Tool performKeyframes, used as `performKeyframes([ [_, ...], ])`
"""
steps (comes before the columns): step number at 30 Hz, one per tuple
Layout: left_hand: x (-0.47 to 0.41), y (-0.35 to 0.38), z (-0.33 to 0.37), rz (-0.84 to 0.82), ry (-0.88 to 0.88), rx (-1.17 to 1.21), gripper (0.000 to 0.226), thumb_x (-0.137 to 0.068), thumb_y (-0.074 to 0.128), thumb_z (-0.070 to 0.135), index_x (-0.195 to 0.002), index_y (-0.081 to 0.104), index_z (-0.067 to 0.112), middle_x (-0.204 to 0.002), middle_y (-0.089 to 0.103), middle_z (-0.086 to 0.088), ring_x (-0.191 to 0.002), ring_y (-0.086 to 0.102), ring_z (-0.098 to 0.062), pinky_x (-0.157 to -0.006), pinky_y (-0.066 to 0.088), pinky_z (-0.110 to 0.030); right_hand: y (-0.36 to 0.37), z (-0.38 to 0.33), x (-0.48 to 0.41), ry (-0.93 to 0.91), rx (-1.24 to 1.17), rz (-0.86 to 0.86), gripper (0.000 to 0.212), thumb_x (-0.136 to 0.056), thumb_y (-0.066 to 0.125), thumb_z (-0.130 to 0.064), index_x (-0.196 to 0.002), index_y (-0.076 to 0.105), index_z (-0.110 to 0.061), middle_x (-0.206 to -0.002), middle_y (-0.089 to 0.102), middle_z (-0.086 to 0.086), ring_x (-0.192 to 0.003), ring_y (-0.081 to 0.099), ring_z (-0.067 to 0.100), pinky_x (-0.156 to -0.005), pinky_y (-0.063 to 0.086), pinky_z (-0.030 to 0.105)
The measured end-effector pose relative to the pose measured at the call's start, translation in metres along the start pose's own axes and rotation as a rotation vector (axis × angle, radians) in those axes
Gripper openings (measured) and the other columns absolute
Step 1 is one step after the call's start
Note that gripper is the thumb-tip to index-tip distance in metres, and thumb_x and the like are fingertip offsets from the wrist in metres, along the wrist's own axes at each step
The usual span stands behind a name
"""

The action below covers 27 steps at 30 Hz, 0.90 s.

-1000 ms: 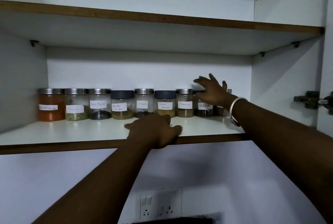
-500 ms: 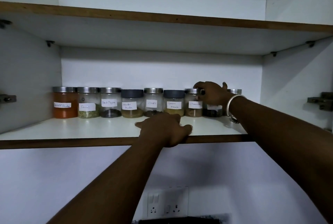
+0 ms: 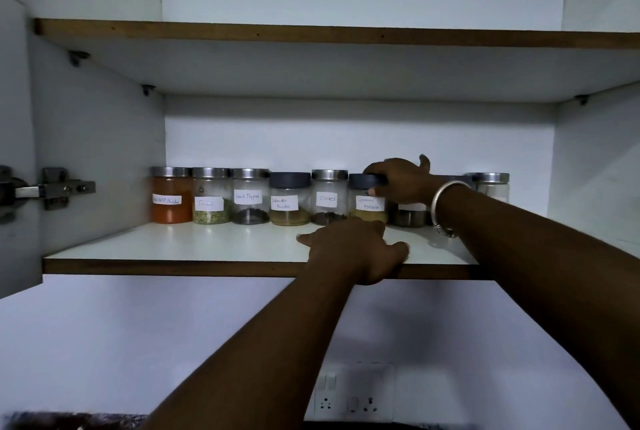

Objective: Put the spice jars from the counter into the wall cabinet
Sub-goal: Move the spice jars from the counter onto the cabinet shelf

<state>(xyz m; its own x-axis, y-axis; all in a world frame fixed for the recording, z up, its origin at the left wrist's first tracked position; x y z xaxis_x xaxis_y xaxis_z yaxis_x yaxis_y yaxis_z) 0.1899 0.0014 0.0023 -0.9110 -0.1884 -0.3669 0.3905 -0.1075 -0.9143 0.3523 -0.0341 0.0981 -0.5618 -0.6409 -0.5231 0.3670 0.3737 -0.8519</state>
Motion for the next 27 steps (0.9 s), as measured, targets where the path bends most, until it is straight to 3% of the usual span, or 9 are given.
performKeyframes([
  [5, -0.001, 0.001, 0.000, -0.003, 0.005, -0.004, 0.070, -0.084, 0.035, 0.076, -0.133, 0.057, 0.032, -0.136, 0.060, -0.011, -0.125, 0.055, -0.037, -0.101, 0.041, -0.070, -0.001, 0.004, 0.001, -0.005, -0.019, -0.076, 0.033, -0.099, 0.060, -0.036, -0.132, 0.055, -0.039, -0.105, 0.051, -0.017, -0.142, 0.040, 0.027, -0.112, 0.007, 0.076],
  [9, 0.000, 0.001, 0.001, -0.009, 0.007, 0.002, 0.071, -0.085, 0.036, 0.075, -0.137, 0.055, 0.031, -0.139, 0.058, -0.012, -0.128, 0.053, -0.038, -0.103, 0.040, -0.069, 0.001, -0.001, -0.001, 0.017, -0.033, -0.141, 0.053, -0.096, 0.058, -0.055, -0.144, 0.043, -0.036, -0.137, 0.053, -0.006, -0.154, 0.021, 0.026, -0.116, 0.002, 0.074],
  [11, 0.000, 0.001, 0.001, 0.001, 0.009, 0.005, 0.071, -0.085, 0.036, 0.074, -0.138, 0.055, 0.030, -0.140, 0.058, -0.012, -0.129, 0.053, -0.037, -0.103, 0.040, -0.070, -0.002, -0.019, -0.006, 0.003, -0.101, -0.073, 0.069, -0.094, 0.053, -0.067, -0.151, 0.038, -0.033, -0.158, 0.043, -0.003, -0.159, 0.012, 0.022, -0.118, -0.002, 0.068],
  [13, 0.002, -0.001, 0.003, 0.024, 0.021, 0.023, 0.069, -0.086, 0.038, 0.072, -0.137, 0.055, 0.029, -0.140, 0.059, -0.011, -0.127, 0.054, -0.037, -0.102, 0.041, -0.069, -0.005, -0.044, -0.013, -0.035, -0.098, 0.020, 0.067, -0.096, 0.049, -0.065, -0.154, 0.037, -0.033, -0.161, 0.042, -0.003, -0.158, 0.017, 0.020, -0.121, -0.002, 0.064],
  [15, 0.003, -0.004, 0.003, 0.045, 0.026, 0.054, 0.066, -0.085, 0.041, 0.070, -0.133, 0.058, 0.028, -0.136, 0.062, -0.010, -0.124, 0.057, -0.036, -0.101, 0.043, -0.069, -0.003, -0.068, -0.019, -0.066, -0.029, 0.050, 0.060, -0.101, 0.047, -0.059, -0.155, 0.037, -0.034, -0.155, 0.051, -0.003, -0.152, 0.034, 0.022, -0.122, 0.000, 0.063],
  [18, 0.006, -0.007, 0.002, 0.070, 0.024, 0.083, 0.063, -0.085, 0.042, 0.069, -0.125, 0.063, 0.026, -0.130, 0.065, -0.010, -0.119, 0.060, -0.036, -0.100, 0.044, -0.069, -0.003, -0.082, -0.027, -0.057, 0.033, 0.065, 0.046, -0.104, 0.046, -0.048, -0.148, 0.049, -0.035, -0.143, 0.062, -0.006, -0.139, 0.051, 0.023, -0.120, 0.006, 0.061],
  [22, 0.006, -0.006, 0.004, 0.061, 0.031, 0.086, 0.061, -0.083, 0.043, 0.068, -0.121, 0.064, 0.024, -0.127, 0.065, -0.012, -0.116, 0.061, -0.037, -0.099, 0.045, -0.070, -0.002, -0.077, -0.030, -0.053, -0.002, 0.061, 0.031, -0.105, 0.048, -0.043, -0.133, 0.060, -0.038, -0.127, 0.070, -0.010, -0.129, 0.057, 0.021, -0.116, 0.013, 0.060],
  [27, 0.006, -0.008, 0.005, 0.060, 0.031, 0.078, 0.060, -0.085, 0.043, 0.066, -0.125, 0.063, 0.025, -0.129, 0.065, -0.012, -0.118, 0.061, -0.037, -0.100, 0.044, -0.069, 0.000, -0.070, -0.030, -0.046, -0.023, 0.027, 0.026, -0.105, 0.048, -0.039, -0.130, 0.058, -0.039, -0.127, 0.068, -0.010, -0.128, 0.056, 0.022, -0.112, 0.017, 0.058],
])
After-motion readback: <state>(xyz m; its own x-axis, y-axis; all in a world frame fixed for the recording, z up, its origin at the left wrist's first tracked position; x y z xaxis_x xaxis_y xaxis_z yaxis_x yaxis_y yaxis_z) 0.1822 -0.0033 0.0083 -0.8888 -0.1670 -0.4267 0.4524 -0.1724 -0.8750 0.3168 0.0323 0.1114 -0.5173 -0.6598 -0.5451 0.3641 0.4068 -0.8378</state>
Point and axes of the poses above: each hand's wrist, its own x-axis away from the middle knuckle, its own y-axis out of the palm, z = x × y, the point moved 9 cm from there along -x, towards the middle knuckle
